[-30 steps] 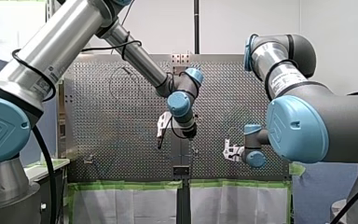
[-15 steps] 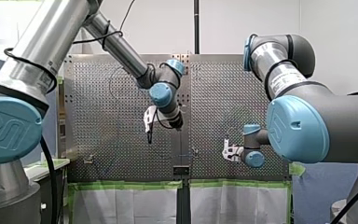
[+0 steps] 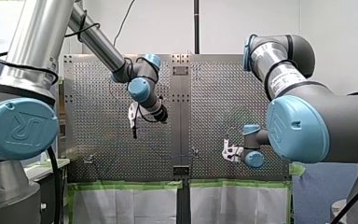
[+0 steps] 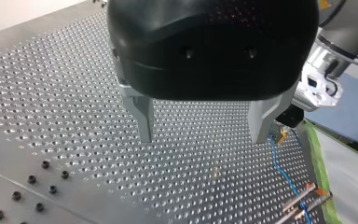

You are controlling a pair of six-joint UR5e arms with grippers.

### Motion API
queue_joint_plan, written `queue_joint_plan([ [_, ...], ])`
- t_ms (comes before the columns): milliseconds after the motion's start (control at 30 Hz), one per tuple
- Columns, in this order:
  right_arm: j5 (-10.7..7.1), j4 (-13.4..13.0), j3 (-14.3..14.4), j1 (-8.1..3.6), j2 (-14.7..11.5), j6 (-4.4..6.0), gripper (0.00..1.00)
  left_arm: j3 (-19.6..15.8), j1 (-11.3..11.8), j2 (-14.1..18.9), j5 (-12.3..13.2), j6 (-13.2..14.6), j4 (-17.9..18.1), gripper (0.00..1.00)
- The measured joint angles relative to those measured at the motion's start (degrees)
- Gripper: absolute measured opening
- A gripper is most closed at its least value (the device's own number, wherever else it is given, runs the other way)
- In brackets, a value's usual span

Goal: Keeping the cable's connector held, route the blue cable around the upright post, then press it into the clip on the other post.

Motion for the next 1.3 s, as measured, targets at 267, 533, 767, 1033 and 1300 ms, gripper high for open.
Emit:
queue_joint_plan([
  [267, 0.00, -0.1, 0.0, 0.00, 0.0, 0.00, 0.00, -0.8, 3.9, 4.4, -1.9, 4.3, 0.4, 1.00],
  [533, -0.03, 0.0, 0.0, 0.01, 0.0, -0.06, 0.00, -3.9, 4.1, 8.7, -2.8, 4.6, 3.7, 1.00],
  [767, -0.04, -0.1, 0.0, 0.01, 0.0, -0.07, 0.00, -7.8, 3.5, 12.7, -3.8, 2.5, 7.6, 1.00],
  [1033, -0.02, -0.1, 0.0, 0.02, 0.0, -0.15, 0.00, -12.8, 2.6, 12.4, -7.5, 3.5, 12.6, 1.00],
  [1300, 0.16, -0.2, 0.0, -0.11, 0.0, -0.44, 0.00, -17.6, 2.4, 11.9, -8.4, 5.2, 17.4, 1.00],
])
